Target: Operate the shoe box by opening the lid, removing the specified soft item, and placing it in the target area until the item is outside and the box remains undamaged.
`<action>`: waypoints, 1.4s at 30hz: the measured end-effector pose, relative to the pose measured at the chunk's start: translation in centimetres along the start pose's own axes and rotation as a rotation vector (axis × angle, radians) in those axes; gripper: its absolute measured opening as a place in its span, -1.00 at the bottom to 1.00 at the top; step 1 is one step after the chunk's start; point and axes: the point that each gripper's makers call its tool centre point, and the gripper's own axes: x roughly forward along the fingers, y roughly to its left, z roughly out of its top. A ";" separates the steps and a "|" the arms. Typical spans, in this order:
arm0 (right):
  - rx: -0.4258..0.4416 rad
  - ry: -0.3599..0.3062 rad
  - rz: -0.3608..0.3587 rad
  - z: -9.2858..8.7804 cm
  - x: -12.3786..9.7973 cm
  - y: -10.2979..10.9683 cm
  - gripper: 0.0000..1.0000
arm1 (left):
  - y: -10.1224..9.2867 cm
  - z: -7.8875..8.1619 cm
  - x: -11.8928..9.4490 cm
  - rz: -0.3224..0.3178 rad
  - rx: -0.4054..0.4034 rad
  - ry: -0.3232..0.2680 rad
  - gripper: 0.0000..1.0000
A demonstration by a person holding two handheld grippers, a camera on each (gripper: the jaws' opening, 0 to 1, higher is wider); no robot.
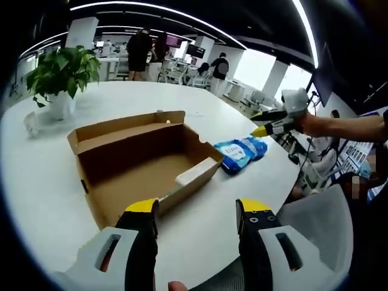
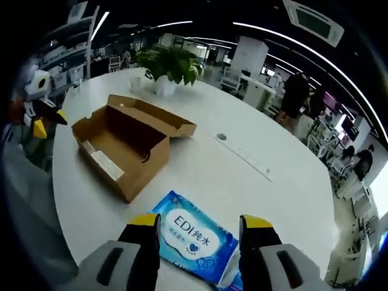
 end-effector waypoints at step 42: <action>-0.253 0.012 0.338 8.7 7.5 12.3 0.13 | 4.5 0.2 -2.8 0.118 0.013 -0.032 0.08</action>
